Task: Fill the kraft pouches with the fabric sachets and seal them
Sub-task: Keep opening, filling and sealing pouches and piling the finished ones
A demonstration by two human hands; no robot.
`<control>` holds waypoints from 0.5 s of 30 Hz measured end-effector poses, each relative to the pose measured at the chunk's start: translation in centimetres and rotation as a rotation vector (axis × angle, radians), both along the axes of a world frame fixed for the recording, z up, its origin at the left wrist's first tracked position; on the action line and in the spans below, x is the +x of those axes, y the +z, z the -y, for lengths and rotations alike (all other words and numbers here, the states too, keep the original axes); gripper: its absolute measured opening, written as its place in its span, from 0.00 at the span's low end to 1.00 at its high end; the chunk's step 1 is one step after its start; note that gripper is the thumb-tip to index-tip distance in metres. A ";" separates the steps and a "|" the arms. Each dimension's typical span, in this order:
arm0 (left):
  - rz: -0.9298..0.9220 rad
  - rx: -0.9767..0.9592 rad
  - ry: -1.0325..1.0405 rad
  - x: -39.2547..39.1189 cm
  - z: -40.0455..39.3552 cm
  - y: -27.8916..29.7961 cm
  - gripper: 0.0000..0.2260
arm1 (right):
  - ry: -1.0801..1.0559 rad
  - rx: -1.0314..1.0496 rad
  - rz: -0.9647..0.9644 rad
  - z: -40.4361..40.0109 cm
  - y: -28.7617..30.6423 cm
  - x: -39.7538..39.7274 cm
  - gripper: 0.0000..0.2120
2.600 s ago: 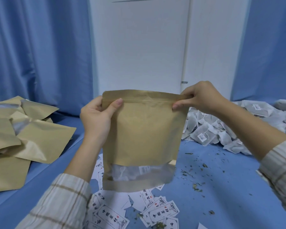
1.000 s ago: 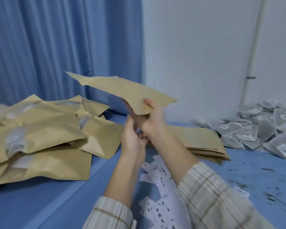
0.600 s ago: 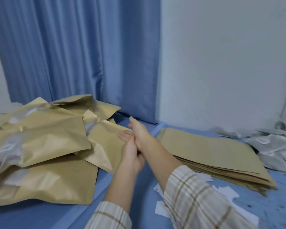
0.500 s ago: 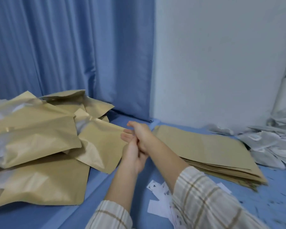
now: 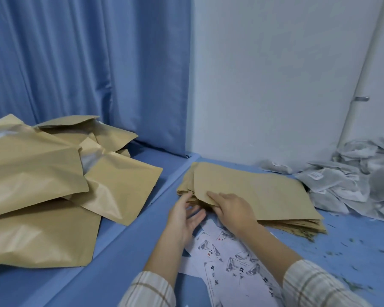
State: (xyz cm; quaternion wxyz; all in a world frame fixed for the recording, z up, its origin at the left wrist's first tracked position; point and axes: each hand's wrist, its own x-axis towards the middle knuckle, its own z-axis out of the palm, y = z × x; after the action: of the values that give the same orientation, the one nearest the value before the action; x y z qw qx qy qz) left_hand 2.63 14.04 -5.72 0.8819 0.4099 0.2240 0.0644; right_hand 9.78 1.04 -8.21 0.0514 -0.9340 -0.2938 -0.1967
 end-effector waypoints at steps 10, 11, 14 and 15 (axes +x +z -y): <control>0.170 0.181 0.103 -5.2 2.0 4.2 0.11 | 0.440 0.256 0.156 2.3 4.6 -9.5 0.20; 0.203 0.285 0.155 -6.1 2.4 4.8 0.11 | 0.396 0.238 0.061 2.4 5.1 -10.0 0.23; 0.303 0.738 0.347 -8.6 4.0 6.6 0.13 | 0.469 0.464 -0.400 2.4 7.8 -12.5 0.26; 0.342 0.878 0.383 -9.4 4.6 7.1 0.14 | 0.537 0.673 -0.591 2.4 9.1 -13.4 0.24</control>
State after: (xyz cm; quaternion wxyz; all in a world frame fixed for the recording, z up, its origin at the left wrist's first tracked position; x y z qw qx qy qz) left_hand -6.76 9.43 1.36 0.6230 0.6771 0.0993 0.3790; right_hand -3.66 -1.33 0.91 0.4783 -0.7730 -0.4166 0.0120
